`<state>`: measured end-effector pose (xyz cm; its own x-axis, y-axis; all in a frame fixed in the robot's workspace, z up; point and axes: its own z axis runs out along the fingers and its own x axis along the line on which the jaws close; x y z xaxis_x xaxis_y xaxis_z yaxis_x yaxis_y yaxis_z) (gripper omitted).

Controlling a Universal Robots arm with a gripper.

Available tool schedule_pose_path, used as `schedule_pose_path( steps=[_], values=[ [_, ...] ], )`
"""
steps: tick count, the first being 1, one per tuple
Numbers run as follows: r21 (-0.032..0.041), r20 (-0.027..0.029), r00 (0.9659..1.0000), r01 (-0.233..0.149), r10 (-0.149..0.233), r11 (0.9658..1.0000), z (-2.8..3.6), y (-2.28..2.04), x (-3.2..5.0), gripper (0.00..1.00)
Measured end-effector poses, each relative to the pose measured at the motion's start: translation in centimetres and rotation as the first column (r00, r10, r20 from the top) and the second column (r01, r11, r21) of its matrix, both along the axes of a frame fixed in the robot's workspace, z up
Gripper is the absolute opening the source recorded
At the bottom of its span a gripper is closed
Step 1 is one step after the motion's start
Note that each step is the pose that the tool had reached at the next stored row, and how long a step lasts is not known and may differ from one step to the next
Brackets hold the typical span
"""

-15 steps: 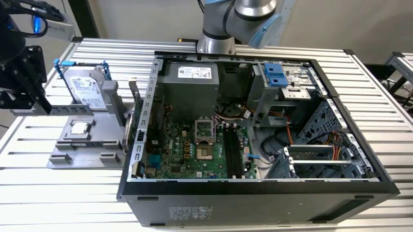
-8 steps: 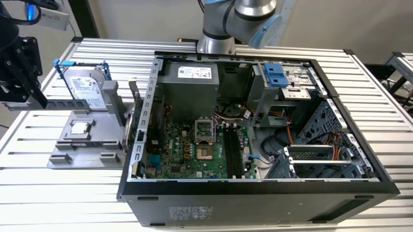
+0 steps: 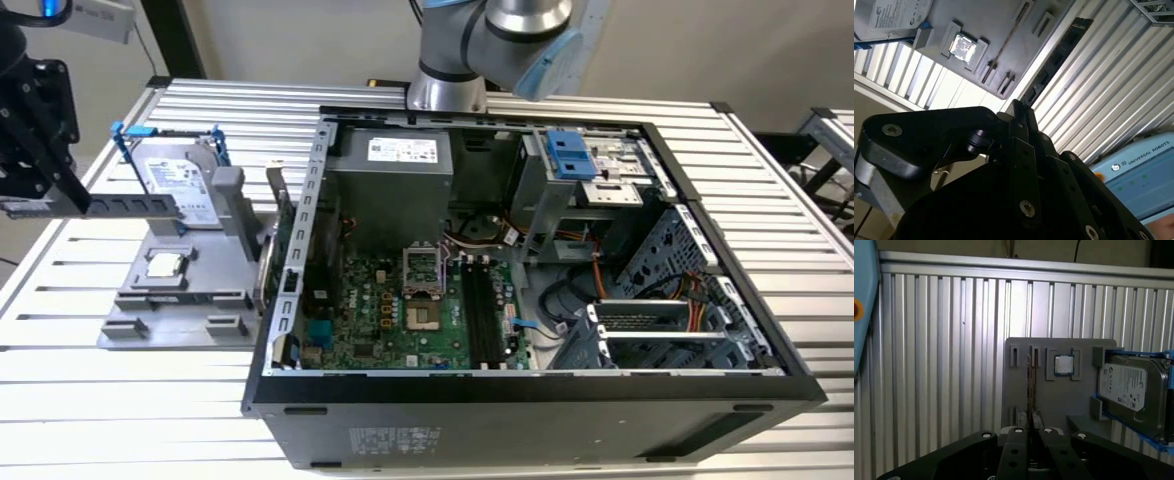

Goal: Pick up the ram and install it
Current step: 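Pick up the ram and move it above insertion slot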

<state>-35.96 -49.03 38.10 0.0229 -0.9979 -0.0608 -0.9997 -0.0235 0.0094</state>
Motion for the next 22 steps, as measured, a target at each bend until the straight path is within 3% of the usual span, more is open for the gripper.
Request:
schedule_pose_path(
  steps=[14,22],
  values=[
    [0.0,0.0099,1.0,0.0,0.0,1.0,0.04,0.0,0.0,0.0],
    [-0.0001,0.0061,1.0,0.0,0.0,1.0,0.04,0.0,1.23,0.0]
  ],
)
